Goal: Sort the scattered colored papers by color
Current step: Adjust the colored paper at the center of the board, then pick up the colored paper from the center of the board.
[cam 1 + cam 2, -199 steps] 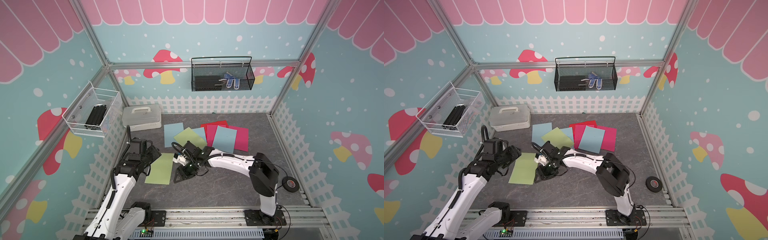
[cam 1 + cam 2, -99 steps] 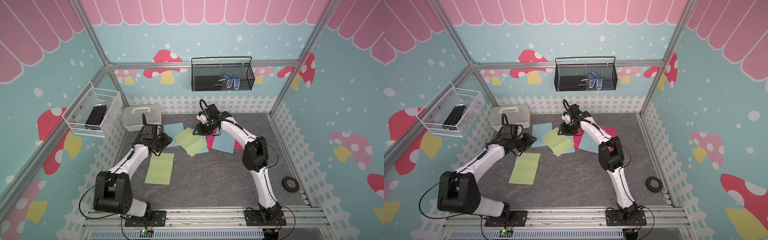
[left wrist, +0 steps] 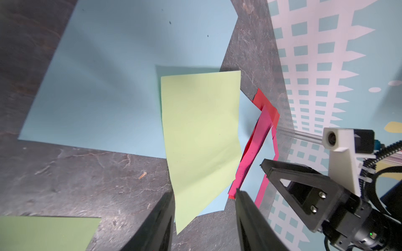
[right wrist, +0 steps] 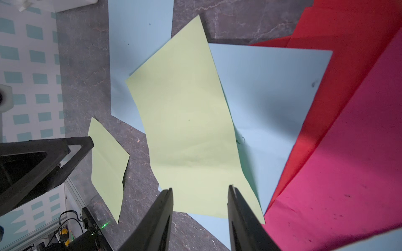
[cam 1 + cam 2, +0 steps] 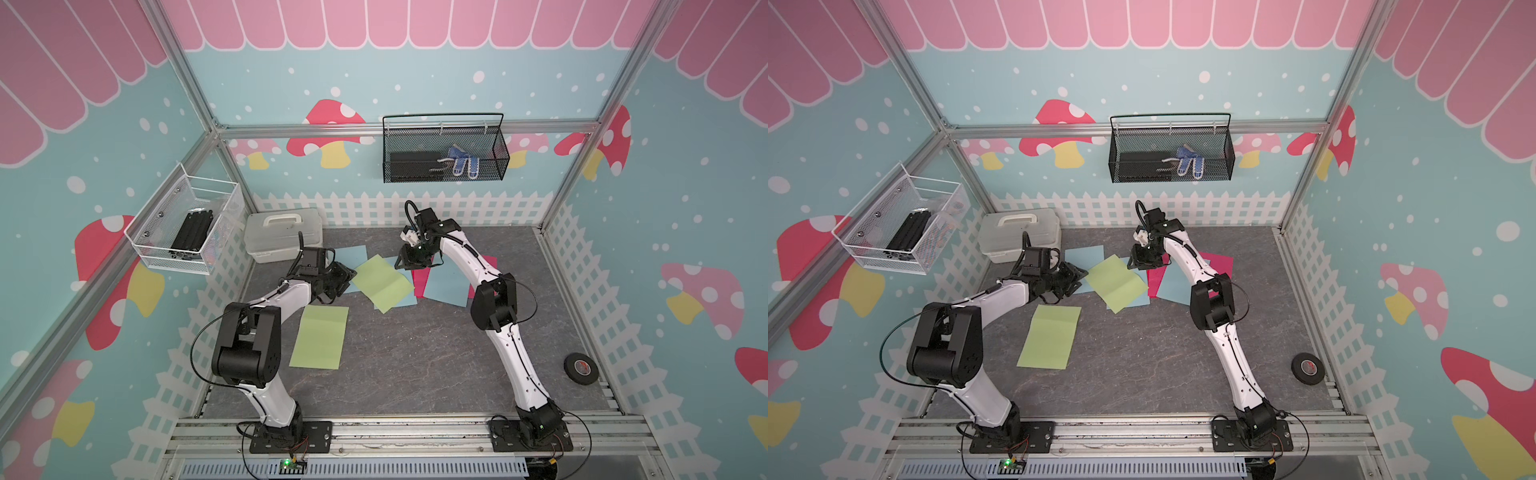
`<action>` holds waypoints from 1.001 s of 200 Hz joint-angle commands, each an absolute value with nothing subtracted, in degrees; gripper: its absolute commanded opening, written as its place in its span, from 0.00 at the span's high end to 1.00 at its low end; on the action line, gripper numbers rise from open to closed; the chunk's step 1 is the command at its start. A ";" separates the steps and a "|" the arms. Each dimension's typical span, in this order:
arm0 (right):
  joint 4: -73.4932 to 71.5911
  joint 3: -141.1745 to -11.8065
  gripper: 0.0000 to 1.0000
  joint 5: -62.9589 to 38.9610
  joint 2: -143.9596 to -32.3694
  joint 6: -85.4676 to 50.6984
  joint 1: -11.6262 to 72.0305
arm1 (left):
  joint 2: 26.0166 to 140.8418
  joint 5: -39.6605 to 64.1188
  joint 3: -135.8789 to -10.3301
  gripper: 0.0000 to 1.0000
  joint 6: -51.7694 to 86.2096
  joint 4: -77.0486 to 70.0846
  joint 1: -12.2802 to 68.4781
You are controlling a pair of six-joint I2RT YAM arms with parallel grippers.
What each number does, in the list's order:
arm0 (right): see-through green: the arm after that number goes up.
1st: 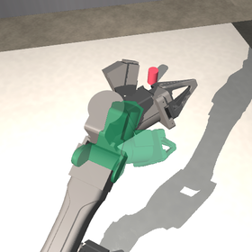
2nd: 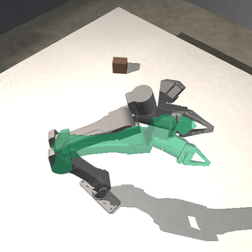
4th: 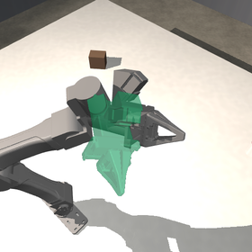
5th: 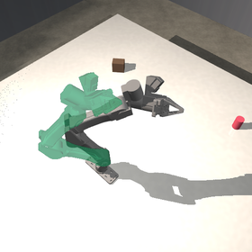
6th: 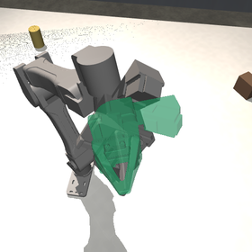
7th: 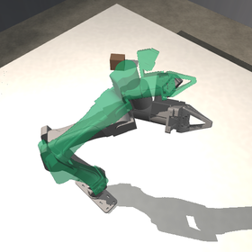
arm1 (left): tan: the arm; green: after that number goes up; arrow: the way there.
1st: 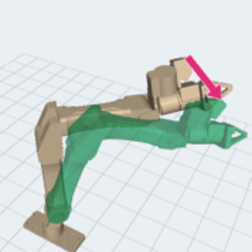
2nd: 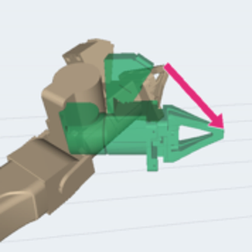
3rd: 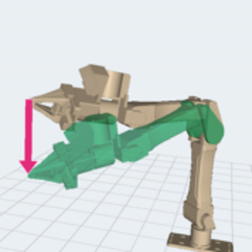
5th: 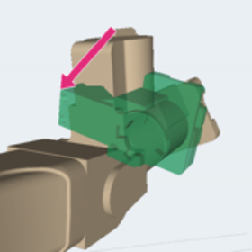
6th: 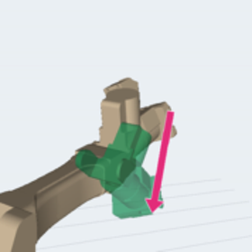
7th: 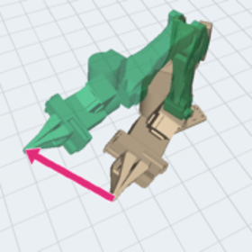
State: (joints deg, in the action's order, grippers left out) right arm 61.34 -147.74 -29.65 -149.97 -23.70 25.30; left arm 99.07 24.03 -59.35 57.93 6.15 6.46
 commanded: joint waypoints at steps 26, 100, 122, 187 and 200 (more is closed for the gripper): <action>62.28 -145.78 0.57 -31.98 -151.27 -21.81 26.63 | 101.04 22.76 -56.34 0.52 63.16 0.35 7.40; 58.63 -142.37 0.57 -35.25 -151.57 -21.09 27.68 | 103.44 19.58 -59.10 0.53 62.20 0.88 7.37; 58.36 -141.60 0.57 -35.15 -152.20 -20.92 27.69 | 104.44 18.18 -62.40 0.52 60.07 3.53 6.71; 58.01 -140.94 0.57 -35.25 -153.97 -21.18 27.69 | 111.65 17.58 -72.34 0.52 53.22 10.91 4.43; 58.01 -140.60 0.57 -35.25 -154.03 -21.09 27.65 | 113.54 18.25 -73.42 0.52 52.57 11.28 4.30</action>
